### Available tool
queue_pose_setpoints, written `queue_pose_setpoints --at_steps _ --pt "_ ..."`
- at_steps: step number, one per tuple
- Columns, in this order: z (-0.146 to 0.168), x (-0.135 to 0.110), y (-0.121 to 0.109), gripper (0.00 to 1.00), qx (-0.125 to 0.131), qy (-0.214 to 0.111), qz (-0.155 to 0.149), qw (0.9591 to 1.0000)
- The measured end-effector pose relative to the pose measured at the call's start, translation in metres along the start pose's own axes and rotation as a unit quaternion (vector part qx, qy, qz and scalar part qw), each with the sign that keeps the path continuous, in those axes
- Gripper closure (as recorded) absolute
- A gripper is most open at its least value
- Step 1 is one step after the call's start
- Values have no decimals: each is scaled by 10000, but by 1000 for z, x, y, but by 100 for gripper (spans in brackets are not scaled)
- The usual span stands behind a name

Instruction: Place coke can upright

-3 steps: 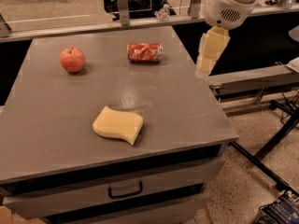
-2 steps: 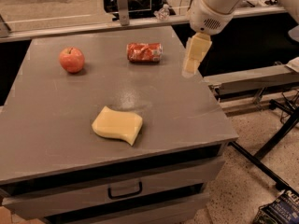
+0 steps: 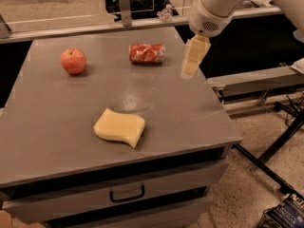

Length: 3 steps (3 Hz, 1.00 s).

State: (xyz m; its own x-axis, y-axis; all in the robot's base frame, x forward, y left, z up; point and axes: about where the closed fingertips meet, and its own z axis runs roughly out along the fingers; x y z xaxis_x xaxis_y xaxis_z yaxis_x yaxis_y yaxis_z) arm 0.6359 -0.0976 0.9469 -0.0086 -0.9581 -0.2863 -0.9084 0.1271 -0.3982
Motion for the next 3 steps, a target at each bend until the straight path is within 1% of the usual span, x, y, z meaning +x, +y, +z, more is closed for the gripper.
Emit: queue_pose_setpoints --at_steps 1,2,3 --pt "19 -15 -13 0 72 -134 -210 9997" --pt "57 -38 -37 0 -99 -385 -380 9985" --pt "79 -52 -54 0 -124 -536 -419 9976"
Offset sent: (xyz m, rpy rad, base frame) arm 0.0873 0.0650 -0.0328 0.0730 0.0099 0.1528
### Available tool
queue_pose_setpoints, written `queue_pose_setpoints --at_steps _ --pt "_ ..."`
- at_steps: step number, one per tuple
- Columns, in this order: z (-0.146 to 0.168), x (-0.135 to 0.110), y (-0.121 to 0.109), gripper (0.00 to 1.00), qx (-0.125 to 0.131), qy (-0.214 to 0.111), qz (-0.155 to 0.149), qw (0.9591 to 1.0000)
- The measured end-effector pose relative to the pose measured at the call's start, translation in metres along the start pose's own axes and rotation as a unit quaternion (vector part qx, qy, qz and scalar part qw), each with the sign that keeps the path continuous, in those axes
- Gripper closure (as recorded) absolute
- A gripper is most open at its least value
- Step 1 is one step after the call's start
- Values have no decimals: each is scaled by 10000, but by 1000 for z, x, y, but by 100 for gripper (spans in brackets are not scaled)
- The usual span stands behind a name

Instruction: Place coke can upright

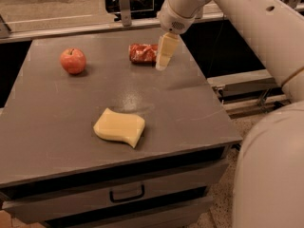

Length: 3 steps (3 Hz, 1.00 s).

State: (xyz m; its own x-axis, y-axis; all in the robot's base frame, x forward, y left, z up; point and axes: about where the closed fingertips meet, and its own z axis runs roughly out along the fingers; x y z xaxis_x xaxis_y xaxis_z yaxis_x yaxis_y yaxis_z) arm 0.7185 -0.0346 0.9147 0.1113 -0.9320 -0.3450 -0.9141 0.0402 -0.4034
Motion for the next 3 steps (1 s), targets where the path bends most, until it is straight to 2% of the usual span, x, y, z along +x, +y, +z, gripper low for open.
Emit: queue_pose_setpoints --at_steps 1,2,3 --pt "27 -7 -16 0 -22 42 81 10000" --pt "59 -9 -30 0 -101 238 369 9990" --pt "75 -14 -37 0 -160 282 440 9985"
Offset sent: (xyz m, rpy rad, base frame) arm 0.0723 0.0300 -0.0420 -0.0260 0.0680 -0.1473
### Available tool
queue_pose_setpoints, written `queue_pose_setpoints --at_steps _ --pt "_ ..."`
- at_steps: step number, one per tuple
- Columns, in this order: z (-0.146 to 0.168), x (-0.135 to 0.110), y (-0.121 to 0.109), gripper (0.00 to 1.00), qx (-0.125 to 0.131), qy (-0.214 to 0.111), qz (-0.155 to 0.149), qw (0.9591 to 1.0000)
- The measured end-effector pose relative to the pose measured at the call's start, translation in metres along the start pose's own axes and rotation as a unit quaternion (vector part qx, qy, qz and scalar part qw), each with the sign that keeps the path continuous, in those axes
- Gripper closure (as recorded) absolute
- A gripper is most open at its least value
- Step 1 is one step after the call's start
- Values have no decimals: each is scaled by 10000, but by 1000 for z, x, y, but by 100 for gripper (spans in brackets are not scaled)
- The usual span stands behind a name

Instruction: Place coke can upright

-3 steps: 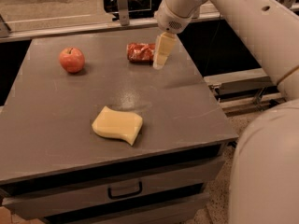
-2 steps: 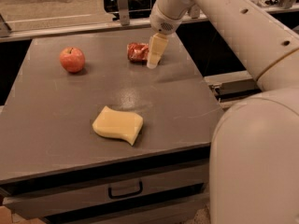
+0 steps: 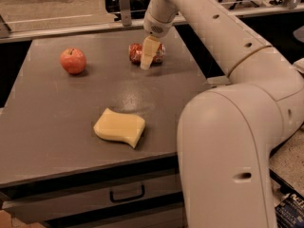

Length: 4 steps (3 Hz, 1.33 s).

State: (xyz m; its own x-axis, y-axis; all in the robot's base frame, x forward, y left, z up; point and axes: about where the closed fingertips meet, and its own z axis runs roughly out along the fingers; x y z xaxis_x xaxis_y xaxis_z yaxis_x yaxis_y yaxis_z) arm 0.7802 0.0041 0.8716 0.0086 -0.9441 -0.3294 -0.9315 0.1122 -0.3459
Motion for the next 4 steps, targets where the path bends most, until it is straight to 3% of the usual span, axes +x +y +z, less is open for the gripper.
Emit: queue_pose_setpoints --at_steps 1,2,3,4 --pt "11 -7 -2 16 -124 69 -16 9999" --pt "13 -10 3 48 -389 193 -78 9990" --pt "11 -14 15 71 -743 176 -241 9968" --pt "-46 -26 12 100 -538 -573 -61 9969"
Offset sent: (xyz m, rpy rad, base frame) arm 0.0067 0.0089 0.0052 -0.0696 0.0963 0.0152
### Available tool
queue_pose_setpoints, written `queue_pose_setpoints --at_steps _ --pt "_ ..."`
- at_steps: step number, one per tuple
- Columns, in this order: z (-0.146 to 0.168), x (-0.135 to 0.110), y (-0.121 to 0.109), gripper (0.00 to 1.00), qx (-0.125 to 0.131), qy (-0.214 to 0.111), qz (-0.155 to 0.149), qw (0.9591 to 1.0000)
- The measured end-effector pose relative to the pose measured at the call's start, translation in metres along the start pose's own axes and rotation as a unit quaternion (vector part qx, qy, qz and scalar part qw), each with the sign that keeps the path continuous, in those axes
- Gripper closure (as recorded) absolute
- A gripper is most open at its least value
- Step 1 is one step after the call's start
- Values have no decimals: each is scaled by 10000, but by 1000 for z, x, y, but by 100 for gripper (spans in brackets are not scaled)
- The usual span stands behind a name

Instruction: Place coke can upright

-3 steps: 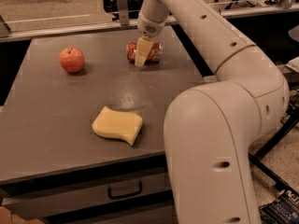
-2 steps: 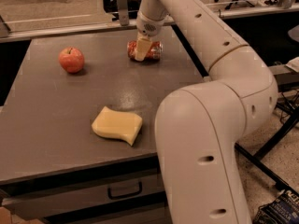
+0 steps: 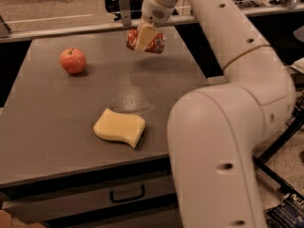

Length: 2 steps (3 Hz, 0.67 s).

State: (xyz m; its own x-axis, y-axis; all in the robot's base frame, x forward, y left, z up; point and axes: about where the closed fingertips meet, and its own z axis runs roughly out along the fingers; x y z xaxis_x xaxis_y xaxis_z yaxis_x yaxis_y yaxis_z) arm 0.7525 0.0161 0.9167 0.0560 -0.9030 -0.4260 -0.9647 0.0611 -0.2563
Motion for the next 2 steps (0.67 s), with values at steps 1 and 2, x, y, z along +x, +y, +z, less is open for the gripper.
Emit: queue_pose_setpoints --at_steps 1,2 --pt "-50 -7 -1 100 428 -635 275 9967" --pt "-81 -9 13 100 635 -1463 446 9862"
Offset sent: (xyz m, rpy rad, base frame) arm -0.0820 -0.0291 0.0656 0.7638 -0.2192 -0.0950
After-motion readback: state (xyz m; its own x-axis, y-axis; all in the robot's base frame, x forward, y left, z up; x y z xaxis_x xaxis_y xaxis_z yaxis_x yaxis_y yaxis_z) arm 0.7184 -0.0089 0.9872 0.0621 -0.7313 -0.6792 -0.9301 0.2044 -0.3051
